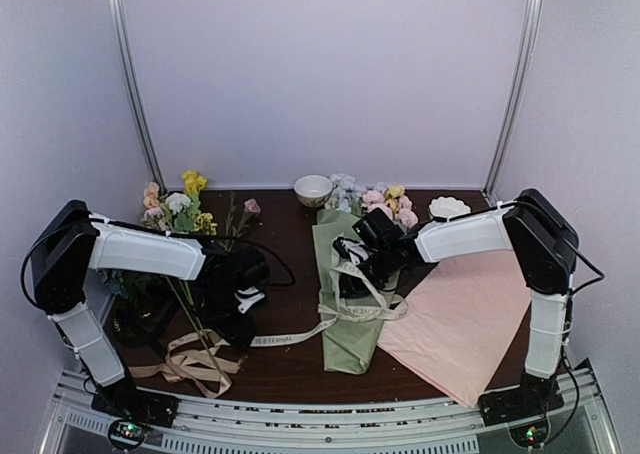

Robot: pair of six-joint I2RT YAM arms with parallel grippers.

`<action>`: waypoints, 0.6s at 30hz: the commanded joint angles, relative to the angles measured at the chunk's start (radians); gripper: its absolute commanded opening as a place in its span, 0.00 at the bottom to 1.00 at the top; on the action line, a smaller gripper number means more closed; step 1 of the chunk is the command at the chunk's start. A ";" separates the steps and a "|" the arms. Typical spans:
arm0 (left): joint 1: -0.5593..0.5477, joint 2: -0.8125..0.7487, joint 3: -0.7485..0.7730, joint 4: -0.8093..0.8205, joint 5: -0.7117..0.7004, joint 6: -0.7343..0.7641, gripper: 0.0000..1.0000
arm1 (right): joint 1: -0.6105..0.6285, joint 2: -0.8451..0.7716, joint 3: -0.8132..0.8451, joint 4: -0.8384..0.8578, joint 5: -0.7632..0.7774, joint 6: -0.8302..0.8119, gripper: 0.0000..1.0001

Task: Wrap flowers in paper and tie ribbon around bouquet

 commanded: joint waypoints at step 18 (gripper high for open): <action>-0.039 -0.280 0.088 0.081 -0.252 0.082 0.00 | -0.016 -0.016 0.013 -0.039 -0.004 -0.014 0.00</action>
